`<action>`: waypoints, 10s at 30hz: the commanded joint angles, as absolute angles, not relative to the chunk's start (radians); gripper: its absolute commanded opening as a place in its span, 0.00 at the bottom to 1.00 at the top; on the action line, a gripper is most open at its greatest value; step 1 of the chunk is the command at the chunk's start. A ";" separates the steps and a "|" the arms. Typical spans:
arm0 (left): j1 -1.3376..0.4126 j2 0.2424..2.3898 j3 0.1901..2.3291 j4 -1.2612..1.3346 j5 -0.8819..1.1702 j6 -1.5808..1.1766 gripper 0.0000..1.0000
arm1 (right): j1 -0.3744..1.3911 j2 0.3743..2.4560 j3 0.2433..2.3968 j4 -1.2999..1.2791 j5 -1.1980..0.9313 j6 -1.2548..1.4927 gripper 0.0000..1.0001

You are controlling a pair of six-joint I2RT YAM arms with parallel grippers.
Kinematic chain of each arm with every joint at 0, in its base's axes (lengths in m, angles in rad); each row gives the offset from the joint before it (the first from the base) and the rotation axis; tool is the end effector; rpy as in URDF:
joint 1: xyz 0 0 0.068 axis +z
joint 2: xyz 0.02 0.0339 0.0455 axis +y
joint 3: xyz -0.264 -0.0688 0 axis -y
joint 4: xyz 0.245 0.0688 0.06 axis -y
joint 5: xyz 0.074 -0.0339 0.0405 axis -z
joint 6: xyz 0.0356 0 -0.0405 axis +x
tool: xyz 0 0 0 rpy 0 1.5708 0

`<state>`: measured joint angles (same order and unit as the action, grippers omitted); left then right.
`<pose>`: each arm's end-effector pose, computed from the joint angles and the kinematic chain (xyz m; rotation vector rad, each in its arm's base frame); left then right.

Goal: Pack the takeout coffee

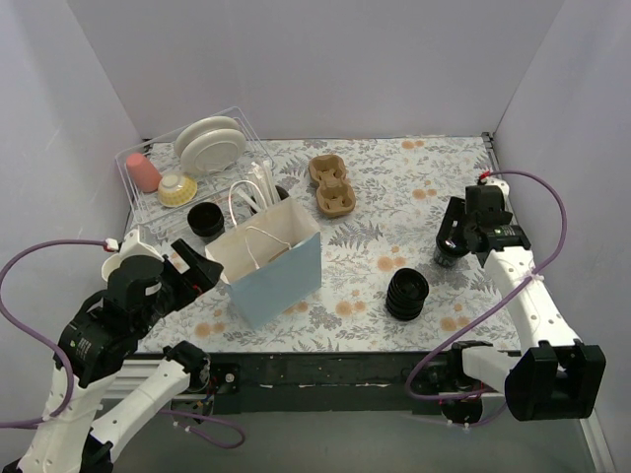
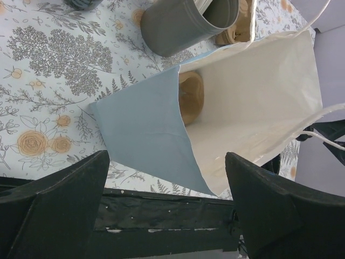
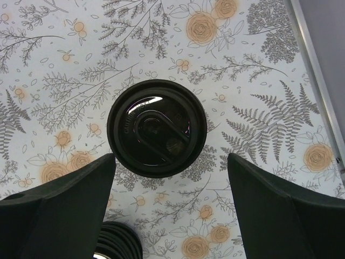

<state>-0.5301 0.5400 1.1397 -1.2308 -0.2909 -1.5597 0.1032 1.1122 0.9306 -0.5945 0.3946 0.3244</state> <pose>0.0476 -0.0161 0.3733 -1.2813 1.9177 -0.8409 0.2314 0.0102 0.2901 0.4413 2.2427 -0.2421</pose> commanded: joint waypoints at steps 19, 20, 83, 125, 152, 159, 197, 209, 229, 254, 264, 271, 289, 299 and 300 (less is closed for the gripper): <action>-0.529 0.528 1.089 -1.229 -0.256 -1.606 0.89 | 0.035 1.258 0.926 -0.459 0.241 0.175 0.84; -0.529 0.529 1.089 -1.232 -0.258 -1.609 0.89 | 0.034 1.262 0.928 -0.459 0.233 0.167 0.82; -0.529 0.673 0.887 -0.509 0.233 -0.991 0.00 | 0.370 0.871 1.457 -0.433 -0.548 -0.058 0.46; -0.529 0.811 0.948 -0.453 0.184 -0.879 0.00 | 1.031 1.137 1.637 -0.704 -0.111 -0.365 0.43; -0.529 0.795 1.190 -0.937 0.139 -1.249 0.70 | 1.276 1.143 1.342 -0.569 0.176 -0.327 0.37; -0.529 0.747 1.097 -0.946 0.244 -1.324 0.61 | 1.290 1.154 1.330 -0.565 0.186 -0.308 0.36; -0.529 0.657 0.888 -0.609 0.288 -0.916 0.00 | 1.335 1.138 1.233 -0.466 0.413 -0.515 0.35; -0.529 0.620 0.841 -0.575 0.301 -0.841 0.00 | 1.328 1.100 1.131 -0.428 0.469 -0.601 0.35; -0.529 0.623 0.747 -0.436 0.424 -0.888 0.00 | 1.318 1.013 0.934 -0.391 0.468 -0.564 0.32; -0.529 0.678 0.677 -0.351 0.486 -0.865 0.00 | 1.216 1.009 0.796 -0.240 0.499 -0.709 0.33; -0.529 0.663 0.652 -0.330 0.512 -0.888 0.00 | 1.175 1.017 0.778 -0.146 0.428 -0.868 0.34; -0.529 0.658 0.647 -0.330 0.523 -0.899 0.00 | 1.129 1.034 0.738 -0.132 0.388 -0.887 0.34; -0.529 0.650 0.646 -0.250 0.532 -0.933 0.00 | 1.089 1.016 0.681 -0.137 0.359 -0.758 0.33; -0.529 0.650 0.646 -0.242 0.525 -0.957 0.00 | 1.057 0.996 0.635 -0.017 0.414 -0.703 0.32; -0.529 0.652 0.646 -0.244 0.526 -0.963 0.00 | 1.054 0.982 0.612 -0.011 0.413 -0.706 0.32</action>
